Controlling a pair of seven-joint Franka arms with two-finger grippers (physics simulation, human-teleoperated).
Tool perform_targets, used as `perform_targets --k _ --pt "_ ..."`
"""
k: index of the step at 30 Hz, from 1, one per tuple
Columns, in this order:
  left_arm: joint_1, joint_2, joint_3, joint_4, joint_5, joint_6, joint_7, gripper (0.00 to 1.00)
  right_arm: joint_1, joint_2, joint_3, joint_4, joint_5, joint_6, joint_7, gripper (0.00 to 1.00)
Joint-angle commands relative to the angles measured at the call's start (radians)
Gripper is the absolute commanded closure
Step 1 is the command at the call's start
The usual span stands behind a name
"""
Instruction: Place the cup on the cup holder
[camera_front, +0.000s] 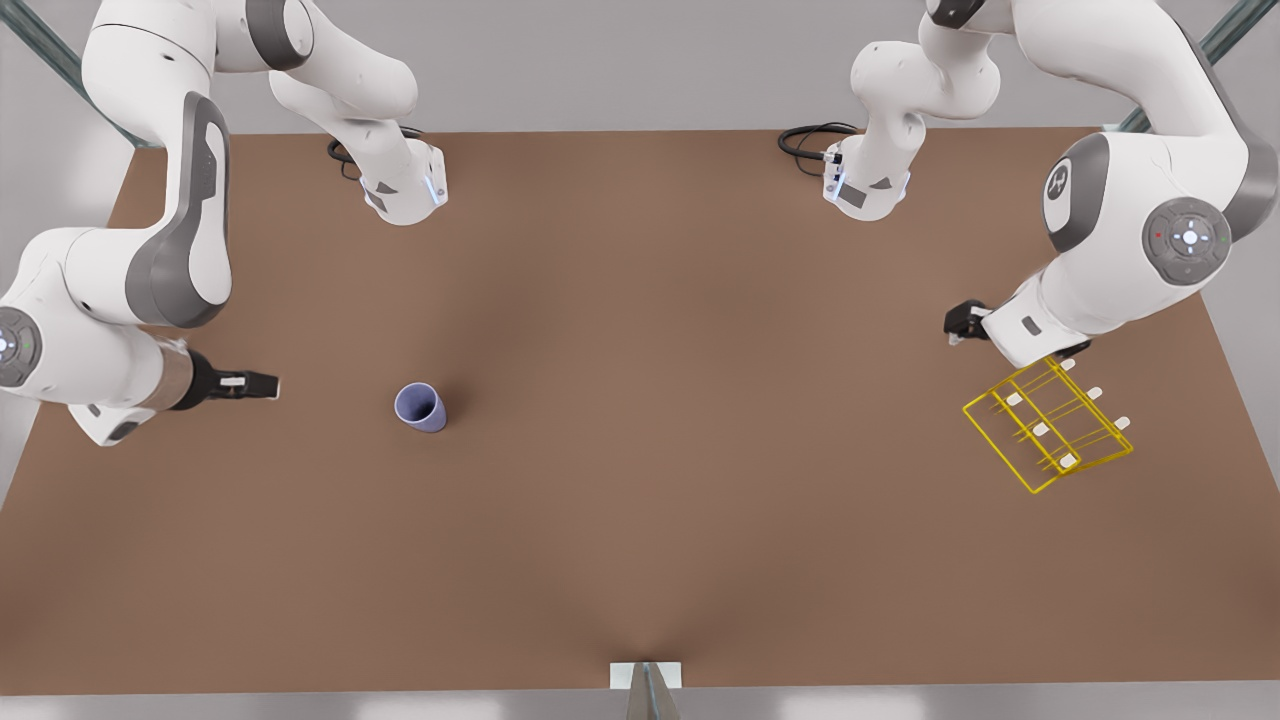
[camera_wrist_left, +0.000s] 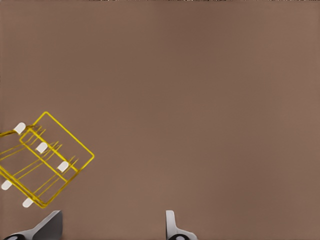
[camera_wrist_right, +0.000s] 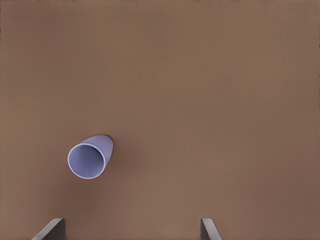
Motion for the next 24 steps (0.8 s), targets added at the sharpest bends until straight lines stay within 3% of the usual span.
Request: perform_targets --k 1,8,13,15,24 --pt "0.000 -0.003 0.000 0.000 0.009 0.023 0.042 0.00 0.001 -0.001 0.000 0.001 0.001 0.042 -0.014 0.00" --pt "0.002 -0.001 0.007 -0.030 0.012 -0.008 0.041 0.00 0.001 0.004 0.000 0.002 0.001 0.057 -0.003 0.00" --pt "0.000 0.002 0.007 -0.032 0.015 -0.011 0.041 0.00 -0.016 0.127 -0.003 -0.027 -0.008 0.269 -0.012 0.00" --pt "0.000 0.000 0.008 -0.046 0.015 -0.007 0.041 0.00 -0.020 0.128 -0.001 -0.097 -0.003 0.326 -0.014 0.00" --pt "0.003 -0.043 0.011 -0.015 0.013 -0.023 0.056 0.00 0.093 -0.165 0.018 -0.625 0.101 0.525 0.066 0.00"
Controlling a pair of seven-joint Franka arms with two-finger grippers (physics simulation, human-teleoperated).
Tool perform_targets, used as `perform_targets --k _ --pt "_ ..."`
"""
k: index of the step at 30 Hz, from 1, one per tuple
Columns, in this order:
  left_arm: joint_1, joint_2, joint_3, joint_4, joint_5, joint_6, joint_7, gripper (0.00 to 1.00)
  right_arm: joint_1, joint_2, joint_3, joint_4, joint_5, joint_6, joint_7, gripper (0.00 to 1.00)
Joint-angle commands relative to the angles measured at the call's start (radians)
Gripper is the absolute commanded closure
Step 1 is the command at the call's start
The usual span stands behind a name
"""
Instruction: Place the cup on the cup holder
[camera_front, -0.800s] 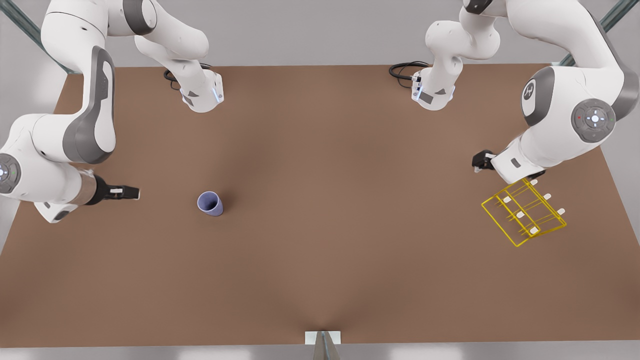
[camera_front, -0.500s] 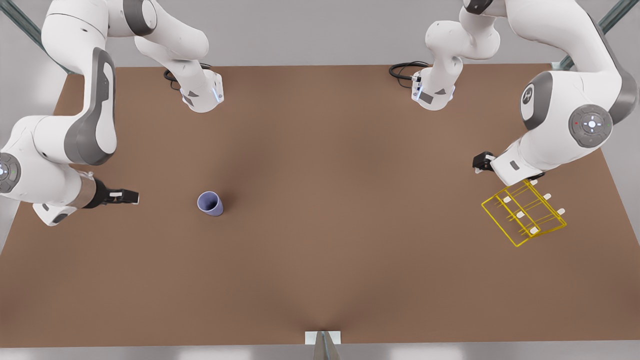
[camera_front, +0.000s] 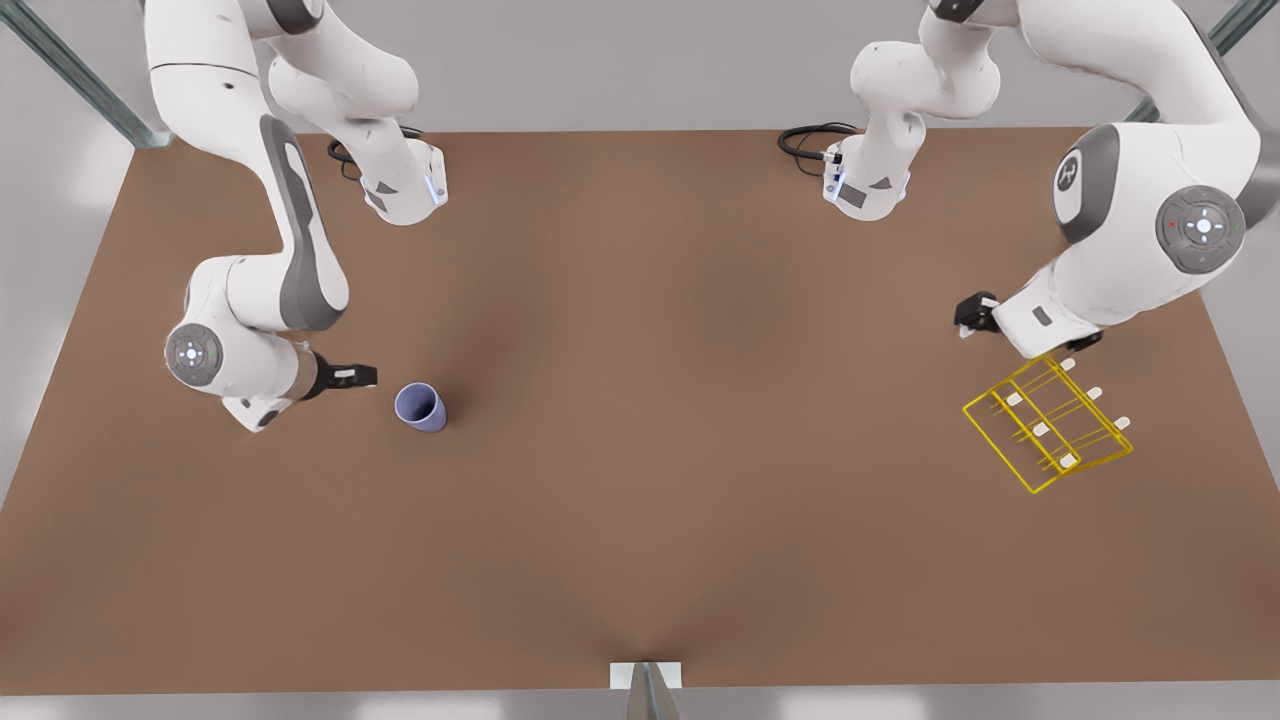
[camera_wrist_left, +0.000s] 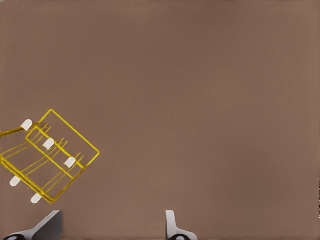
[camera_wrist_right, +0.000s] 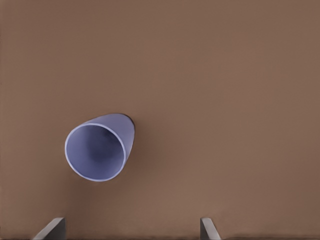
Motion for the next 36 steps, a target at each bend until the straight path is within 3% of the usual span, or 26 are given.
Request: perform_targets --k 1,6,8,14,19,20,22,24,31,34,36 --pt "0.000 -0.012 0.001 0.013 -0.002 -0.026 0.023 0.00 0.010 -0.044 0.004 -0.096 0.028 0.179 0.058 0.00" --pt "0.000 -0.015 -0.012 0.013 -0.012 -0.051 0.021 0.00 0.071 -0.078 0.018 -0.218 0.040 0.284 0.101 0.00" --pt "0.000 -0.027 -0.013 0.008 -0.012 -0.052 0.021 0.00 0.135 -0.029 0.059 -0.211 0.039 0.376 0.210 0.00" --pt "-0.001 -0.015 -0.010 -0.001 -0.003 -0.087 0.006 0.00 0.134 0.137 0.052 -0.153 0.031 0.577 0.233 0.00" --pt "-0.014 0.001 -0.005 -0.010 -0.002 -0.094 0.004 0.00 0.168 0.145 0.058 -0.191 0.031 0.572 0.238 0.00" --pt "-0.014 0.001 -0.012 -0.009 -0.011 -0.101 -0.002 0.00 0.165 0.154 0.053 -0.187 0.031 0.580 0.238 0.07" --pt "-0.015 0.014 -0.013 -0.009 -0.014 -0.098 0.006 0.00 0.154 0.185 0.044 -0.172 0.031 0.584 0.238 0.64" --pt "-0.018 0.024 -0.025 -0.007 -0.054 -0.101 -0.002 0.00 0.154 0.201 0.022 -0.146 0.029 0.586 0.236 0.76" --pt "-0.037 0.062 -0.027 -0.007 -0.103 -0.117 -0.006 0.00 0.155 0.189 0.009 -0.155 0.028 0.604 0.238 0.79" --pt "-0.040 0.065 -0.027 -0.009 -0.100 -0.104 -0.009 0.00 0.171 0.145 0.024 -0.139 0.032 0.600 0.437 0.79" --pt "-0.041 0.077 -0.027 -0.009 -0.098 -0.103 -0.009 0.00 0.171 0.158 0.076 0.038 0.036 0.371 0.595 0.79"
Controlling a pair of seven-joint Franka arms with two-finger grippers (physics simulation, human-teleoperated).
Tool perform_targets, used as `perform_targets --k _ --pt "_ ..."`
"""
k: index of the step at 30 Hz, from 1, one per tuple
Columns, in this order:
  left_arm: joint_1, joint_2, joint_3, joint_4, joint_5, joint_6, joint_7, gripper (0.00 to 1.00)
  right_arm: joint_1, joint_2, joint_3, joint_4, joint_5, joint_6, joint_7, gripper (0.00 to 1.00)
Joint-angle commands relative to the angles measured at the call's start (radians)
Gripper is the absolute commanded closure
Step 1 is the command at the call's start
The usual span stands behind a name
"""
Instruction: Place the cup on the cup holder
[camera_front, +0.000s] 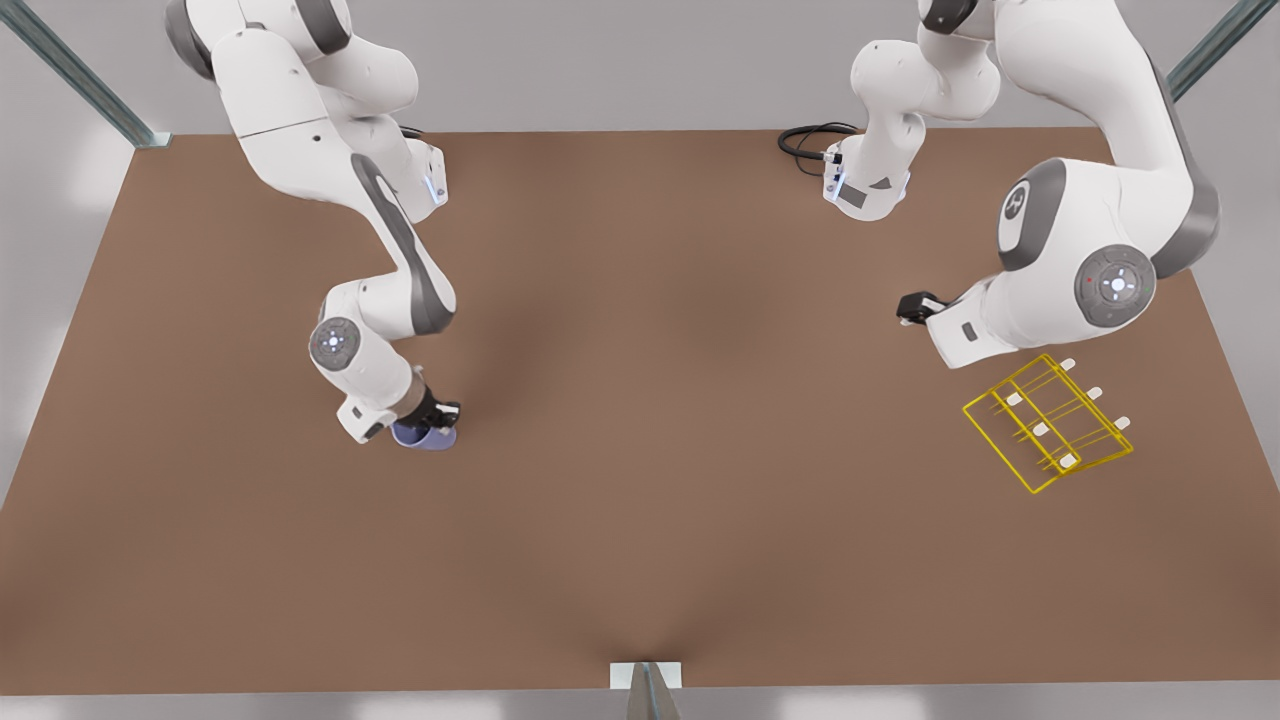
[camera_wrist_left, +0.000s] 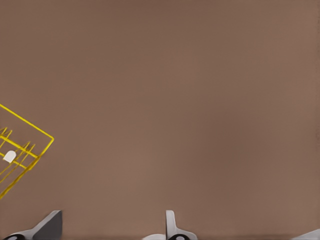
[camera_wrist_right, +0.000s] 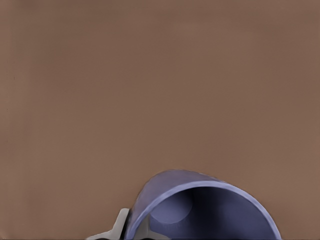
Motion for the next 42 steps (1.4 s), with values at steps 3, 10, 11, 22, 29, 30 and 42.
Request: perform_targets --k 3,10,11,22,29,30,42 --pt "-0.002 0.008 0.000 0.000 -0.002 0.000 -0.008 0.00 -0.001 0.054 0.105 0.166 0.282 -0.188 0.456 0.79" --pt "-0.074 0.028 0.000 0.002 0.059 0.042 -0.013 0.00 0.005 0.395 0.395 0.494 0.667 -0.147 0.454 0.79" --pt "-0.074 0.031 0.000 0.002 0.049 0.042 -0.011 0.00 0.024 0.425 0.426 0.506 0.700 -0.145 0.427 0.79" --pt "-0.072 0.023 0.002 0.002 0.036 0.045 -0.017 0.00 0.328 0.847 0.389 0.892 1.026 0.094 0.137 0.79" --pt "-0.068 0.048 0.012 0.000 0.053 0.045 -0.129 0.00 0.329 0.878 0.387 0.890 1.023 0.111 0.154 0.02" --pt "-0.068 0.048 0.012 0.000 0.053 0.045 -0.143 0.00 0.328 0.869 0.387 0.882 1.022 0.111 0.154 0.02" --pt "-0.215 -0.058 -0.003 -0.296 0.042 0.115 -1.199 0.00 0.137 0.450 0.205 0.432 0.755 0.091 0.150 0.00"
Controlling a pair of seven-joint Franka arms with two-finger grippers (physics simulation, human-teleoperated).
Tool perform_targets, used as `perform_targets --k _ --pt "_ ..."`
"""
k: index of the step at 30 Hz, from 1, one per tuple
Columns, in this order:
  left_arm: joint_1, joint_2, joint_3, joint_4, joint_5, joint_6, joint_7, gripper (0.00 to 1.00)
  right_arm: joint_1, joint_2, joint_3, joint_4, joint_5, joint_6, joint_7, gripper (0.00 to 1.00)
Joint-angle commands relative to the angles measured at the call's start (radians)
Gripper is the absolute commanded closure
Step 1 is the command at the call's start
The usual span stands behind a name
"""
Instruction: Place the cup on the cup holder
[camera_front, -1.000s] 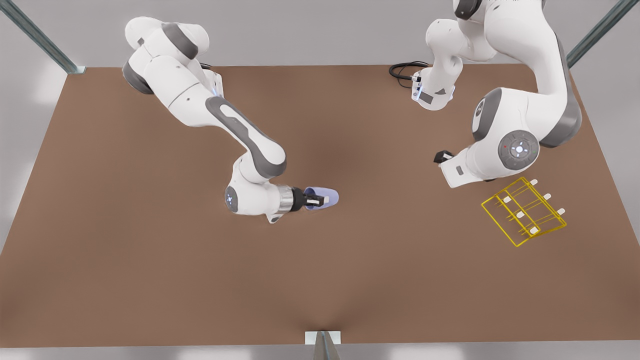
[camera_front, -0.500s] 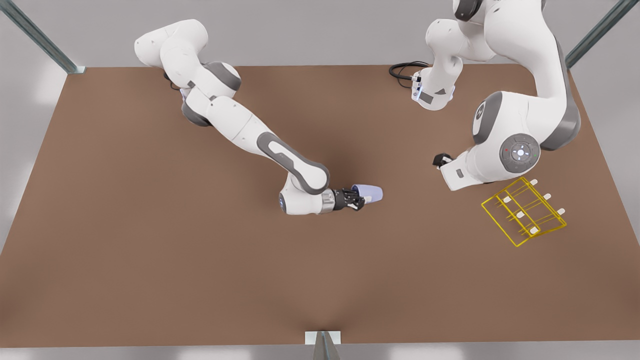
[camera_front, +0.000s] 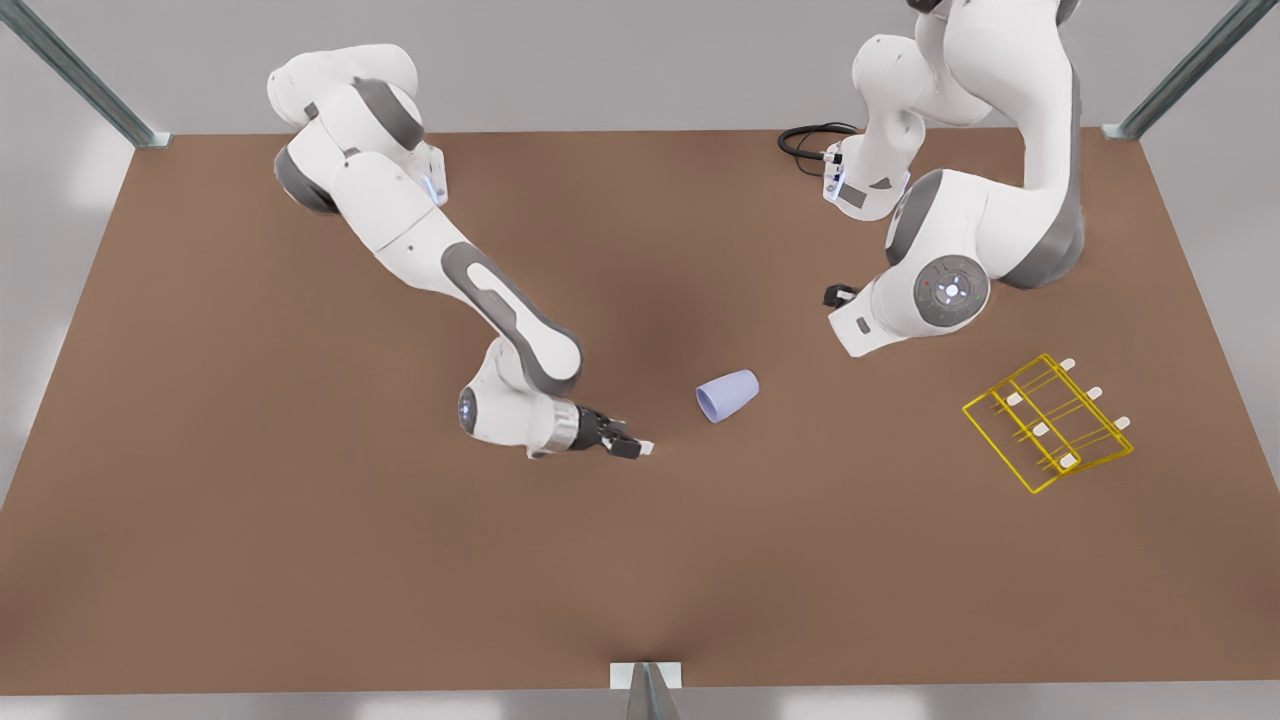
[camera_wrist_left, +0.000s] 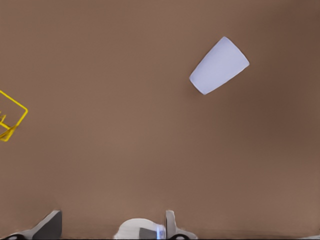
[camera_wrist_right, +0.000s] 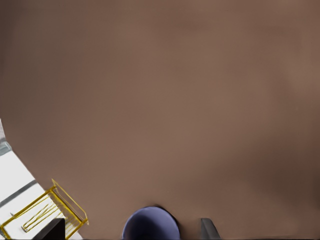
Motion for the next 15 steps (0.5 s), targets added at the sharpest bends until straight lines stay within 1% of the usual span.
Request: perform_targets --k 1,2,3,4,5,6,7,8,10,12,13,15 --pt "-0.050 -0.003 -0.016 -0.127 -0.004 0.205 -1.263 0.00 -0.005 -0.093 -0.080 -0.038 -0.112 -0.125 -0.004 0.00" --pt "-0.059 -0.003 -0.034 -0.225 -0.004 0.384 -1.558 0.00 0.001 -0.195 -0.215 -0.036 -0.300 -0.332 -0.002 0.00" --pt "-0.061 -0.003 -0.036 -0.291 -0.004 0.533 -1.803 0.00 -0.005 -0.297 -0.297 -0.021 -0.584 -0.514 -0.004 0.00" --pt "-0.061 -0.002 -0.036 -0.338 -0.004 0.687 -2.040 0.00 -0.006 -0.390 -0.342 -0.015 -0.766 -0.618 -0.019 0.00" --pt "-0.061 0.000 -0.034 -0.364 -0.033 0.764 -2.209 0.00 -0.012 -0.502 -0.398 -0.012 -0.867 -0.728 -0.083 0.00" --pt "-0.061 0.008 -0.034 -0.376 -0.128 0.875 -2.290 0.00 -0.019 -0.573 -0.472 -0.013 -0.873 -0.803 -0.204 0.00" --pt "-0.064 0.015 -0.034 -0.374 -0.165 0.988 -2.343 0.00 -0.020 -0.637 -0.526 -0.024 -0.875 -0.877 -0.276 0.00" --pt "-0.097 0.018 -0.034 -0.374 -0.167 1.101 -2.343 0.00 -0.022 -0.656 -0.561 -0.032 -0.878 -0.886 -0.335 0.00" --pt "-0.097 0.041 -0.036 -0.377 -0.226 1.143 -2.346 0.00 -0.026 -0.648 -0.576 -0.045 -0.878 -0.874 -0.356 0.00" --pt "-0.127 0.046 -0.034 -0.391 -0.234 1.147 -2.349 0.00 -0.026 -0.644 -0.576 -0.044 -0.878 -0.866 -0.356 0.00" --pt "-0.123 0.055 -0.034 -0.390 -0.275 1.147 -2.393 0.00 -0.028 -0.644 -0.576 -0.044 -0.876 -0.866 -0.356 0.00" --pt "-0.116 0.058 -0.034 -0.393 -0.286 1.123 -2.485 0.00 -0.028 -0.641 -0.576 -0.044 -0.876 -0.866 -0.356 0.00"
